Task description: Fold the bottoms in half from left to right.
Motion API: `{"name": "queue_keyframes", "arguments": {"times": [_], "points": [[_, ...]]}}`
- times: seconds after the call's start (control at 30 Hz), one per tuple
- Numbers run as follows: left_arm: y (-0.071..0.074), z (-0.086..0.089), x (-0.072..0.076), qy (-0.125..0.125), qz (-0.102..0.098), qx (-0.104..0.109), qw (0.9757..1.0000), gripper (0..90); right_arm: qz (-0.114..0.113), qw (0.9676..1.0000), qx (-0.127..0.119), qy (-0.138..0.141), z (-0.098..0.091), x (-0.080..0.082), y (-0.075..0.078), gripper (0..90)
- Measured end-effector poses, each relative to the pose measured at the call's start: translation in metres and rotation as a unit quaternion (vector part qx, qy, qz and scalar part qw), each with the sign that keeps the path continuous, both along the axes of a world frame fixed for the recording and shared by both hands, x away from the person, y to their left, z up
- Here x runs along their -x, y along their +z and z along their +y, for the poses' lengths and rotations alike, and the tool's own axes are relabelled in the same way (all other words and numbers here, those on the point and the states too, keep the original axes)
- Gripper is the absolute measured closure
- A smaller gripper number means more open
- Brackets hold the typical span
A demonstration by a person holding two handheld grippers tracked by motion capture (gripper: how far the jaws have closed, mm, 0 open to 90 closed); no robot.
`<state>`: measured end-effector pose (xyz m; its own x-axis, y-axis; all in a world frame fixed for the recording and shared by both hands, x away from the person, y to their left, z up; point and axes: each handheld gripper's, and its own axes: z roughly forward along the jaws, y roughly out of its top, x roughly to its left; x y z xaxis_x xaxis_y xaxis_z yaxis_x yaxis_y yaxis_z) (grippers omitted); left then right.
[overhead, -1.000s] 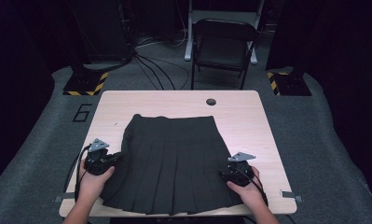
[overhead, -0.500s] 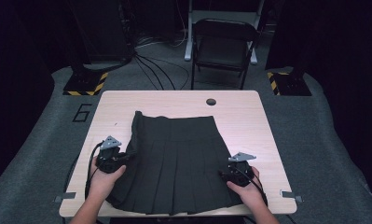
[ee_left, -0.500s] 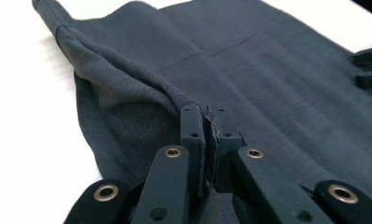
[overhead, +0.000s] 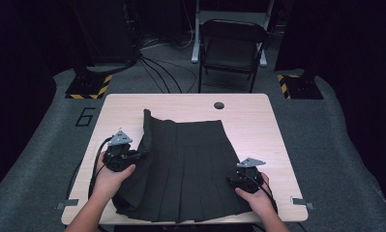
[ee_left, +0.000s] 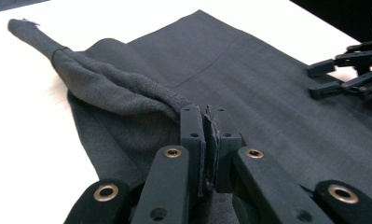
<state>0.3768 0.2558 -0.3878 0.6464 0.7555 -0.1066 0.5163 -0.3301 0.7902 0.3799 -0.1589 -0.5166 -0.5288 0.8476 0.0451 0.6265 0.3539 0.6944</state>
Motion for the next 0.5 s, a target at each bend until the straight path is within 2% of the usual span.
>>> {"name": "queue_keyframes", "arguments": {"times": [0.03, 0.4, 0.5], "points": [[0.001, -0.002, 0.0, -0.006, 0.001, -0.001, 1.0, 85.9, -0.004, 0.9999, 0.007, 0.008, -0.002, -0.001, 0.0, 41.4], [0.01, -0.025, 0.001, -0.036, -0.006, 0.004, 0.9993, 86.0, -0.002, 1.0, 0.005, 0.008, -0.002, -0.001, 0.0, 41.4], [0.011, -0.032, 0.0, -0.042, -0.002, 0.009, 0.9991, 86.0, -0.002, 0.9999, 0.005, 0.008, -0.002, -0.001, 0.0, 41.4]]}}
